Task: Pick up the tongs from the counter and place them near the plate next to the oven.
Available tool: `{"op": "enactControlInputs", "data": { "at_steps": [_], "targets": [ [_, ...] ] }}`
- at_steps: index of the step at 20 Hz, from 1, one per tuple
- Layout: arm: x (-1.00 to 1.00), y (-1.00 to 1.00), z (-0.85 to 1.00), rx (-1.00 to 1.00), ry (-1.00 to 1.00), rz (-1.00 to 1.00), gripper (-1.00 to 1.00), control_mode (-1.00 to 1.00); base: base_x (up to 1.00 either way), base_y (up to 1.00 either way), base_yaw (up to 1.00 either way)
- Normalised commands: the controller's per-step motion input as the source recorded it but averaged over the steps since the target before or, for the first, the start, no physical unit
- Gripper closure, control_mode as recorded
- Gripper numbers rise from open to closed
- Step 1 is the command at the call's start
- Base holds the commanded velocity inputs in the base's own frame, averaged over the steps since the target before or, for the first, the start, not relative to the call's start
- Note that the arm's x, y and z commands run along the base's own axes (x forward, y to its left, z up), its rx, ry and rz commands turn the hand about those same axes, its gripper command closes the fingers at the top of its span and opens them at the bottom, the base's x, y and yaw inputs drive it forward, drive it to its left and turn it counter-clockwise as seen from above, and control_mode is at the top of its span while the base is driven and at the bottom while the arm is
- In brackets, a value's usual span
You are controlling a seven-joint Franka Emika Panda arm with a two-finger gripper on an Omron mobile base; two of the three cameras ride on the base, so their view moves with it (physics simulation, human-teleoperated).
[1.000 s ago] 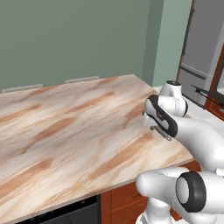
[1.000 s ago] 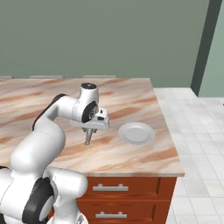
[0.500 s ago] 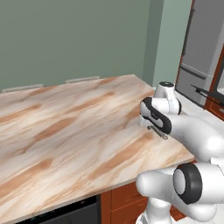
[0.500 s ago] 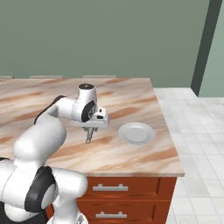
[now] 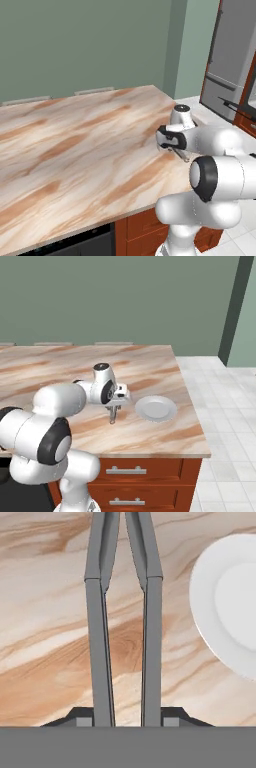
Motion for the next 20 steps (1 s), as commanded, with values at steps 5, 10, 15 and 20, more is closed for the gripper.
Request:
{"op": "enactControlInputs", "data": {
  "at_steps": [5,10,15,20],
  "targets": [
    [0.5,-0.29,-0.28,0.02,0.11,0.04,1.0,-1.0,0.0,0.0,0.0],
    [0.5,-0.14,-0.23,0.05,0.0,0.03,1.0,-1.0,0.0,0.0,0.0],
    [0.19,-0.01,-0.39,0.0,0.0,0.0,-1.0,-1.0,0.0,0.0,0.0],
    [-0.01,0.05,-0.02,0.0,-0.01,0.0,-1.0,-1.0,0.0,0.0,0.0]
  ]
}}
